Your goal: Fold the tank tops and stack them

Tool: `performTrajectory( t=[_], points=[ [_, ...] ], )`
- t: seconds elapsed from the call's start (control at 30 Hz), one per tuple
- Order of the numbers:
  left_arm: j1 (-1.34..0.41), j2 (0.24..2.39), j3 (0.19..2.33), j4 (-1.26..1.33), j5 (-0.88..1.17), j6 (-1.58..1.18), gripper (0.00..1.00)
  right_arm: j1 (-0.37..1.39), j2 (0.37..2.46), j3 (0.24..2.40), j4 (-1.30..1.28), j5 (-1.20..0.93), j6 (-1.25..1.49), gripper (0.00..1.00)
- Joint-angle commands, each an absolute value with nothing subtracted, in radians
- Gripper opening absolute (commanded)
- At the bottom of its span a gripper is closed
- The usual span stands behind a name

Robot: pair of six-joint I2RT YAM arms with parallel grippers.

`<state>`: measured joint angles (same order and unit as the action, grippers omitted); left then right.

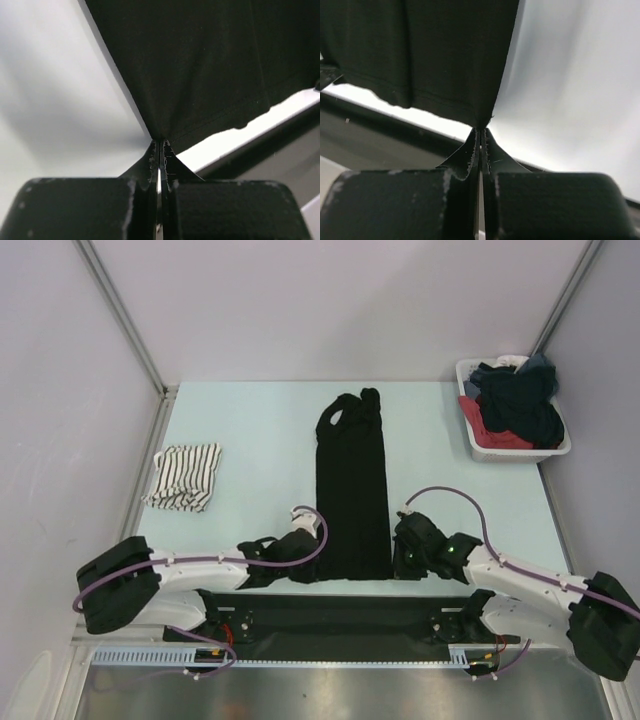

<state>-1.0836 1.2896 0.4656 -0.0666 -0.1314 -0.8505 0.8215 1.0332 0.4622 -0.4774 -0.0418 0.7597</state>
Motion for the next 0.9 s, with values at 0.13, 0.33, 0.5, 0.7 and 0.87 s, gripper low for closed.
performTrajectory(
  t=[0.13, 0.33, 0.5, 0.7, 0.87],
  points=[
    [-1.117, 1.145, 0.439, -0.238, -0.106, -0.894, 0.0, 0.887, 0.911, 0.546, -0.656, 0.052, 0.851, 0.0],
    [-1.115, 1.052, 0.451, -0.305, -0.103, -0.888, 0.0, 0.925, 0.91, 0.621, -0.695, 0.064, 0.845, 0.0],
    [-1.051, 1.042, 0.489, -0.311, -0.084, -0.836, 0.0, 0.919, 0.965, 0.675, -0.673, 0.104, 0.804, 0.0],
    [-0.954, 1.075, 0.583, -0.325, -0.087, -0.741, 0.0, 0.845, 1.057, 0.75, -0.588, 0.101, 0.735, 0.0],
    [-0.907, 1.146, 0.708, -0.357, -0.117, -0.669, 0.0, 0.778, 1.159, 0.83, -0.555, 0.069, 0.657, 0.0]
  ],
)
